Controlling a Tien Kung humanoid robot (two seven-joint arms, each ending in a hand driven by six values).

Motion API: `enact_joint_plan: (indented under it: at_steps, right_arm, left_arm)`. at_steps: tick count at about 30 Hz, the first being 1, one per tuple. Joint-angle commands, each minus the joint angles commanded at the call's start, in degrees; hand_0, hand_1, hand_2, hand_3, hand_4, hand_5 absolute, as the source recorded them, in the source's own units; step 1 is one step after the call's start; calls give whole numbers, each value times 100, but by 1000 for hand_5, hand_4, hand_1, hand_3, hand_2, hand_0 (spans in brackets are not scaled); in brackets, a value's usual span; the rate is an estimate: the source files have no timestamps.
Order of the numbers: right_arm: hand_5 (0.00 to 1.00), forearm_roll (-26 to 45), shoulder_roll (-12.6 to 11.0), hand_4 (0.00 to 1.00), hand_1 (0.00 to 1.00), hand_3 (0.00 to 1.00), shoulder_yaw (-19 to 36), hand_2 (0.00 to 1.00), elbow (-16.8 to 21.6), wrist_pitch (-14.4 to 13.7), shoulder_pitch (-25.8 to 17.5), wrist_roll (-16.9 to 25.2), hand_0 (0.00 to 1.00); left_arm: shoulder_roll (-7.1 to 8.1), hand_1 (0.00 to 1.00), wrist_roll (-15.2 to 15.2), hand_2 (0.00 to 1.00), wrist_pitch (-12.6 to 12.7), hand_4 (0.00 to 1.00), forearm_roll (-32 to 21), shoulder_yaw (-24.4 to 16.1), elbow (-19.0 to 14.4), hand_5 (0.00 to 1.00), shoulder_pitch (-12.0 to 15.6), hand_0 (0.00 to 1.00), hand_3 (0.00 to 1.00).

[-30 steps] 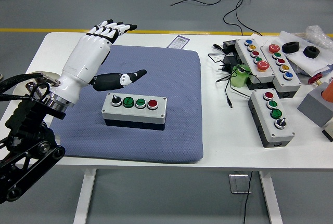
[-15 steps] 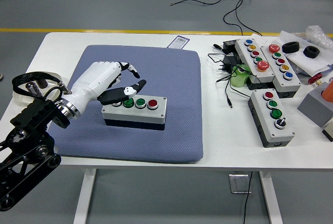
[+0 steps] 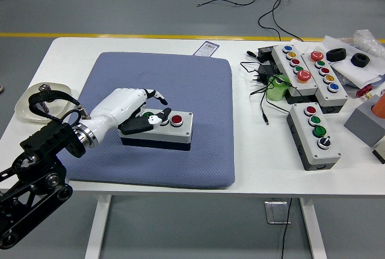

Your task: Pick up the button,place it on the desk,press the button,press the button

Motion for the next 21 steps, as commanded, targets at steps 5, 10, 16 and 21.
enact_joint_plan:
  at_steps: [5, 10, 16, 21]
  right_arm:
    - [155, 30, -1, 304, 657, 623, -26, 706, 0, -2, 16, 2, 522]
    - [156, 45, -5, 304, 658, 623, -44, 706, 0, 0, 26, 3, 522]
    - [155, 59, -9, 304, 657, 623, -57, 706, 0, 2, 29, 3, 522]
    - [155, 59, -11, 304, 657, 623, -60, 706, 0, 4, 27, 5, 522]
  left_arm:
    - [-9, 2, -4, 2, 14, 593, -37, 134, 126, 998, -40, 2, 674]
    - [-24, 2, -19, 2, 8, 590, -88, 155, 267, 998, -78, 2, 670]
    - [-16, 2, -9, 2, -61, 589, -85, 231, 321, 998, -100, 2, 659]
    - [-38, 2, 38, 2, -166, 589, -95, 264, 445, 998, -102, 2, 659]
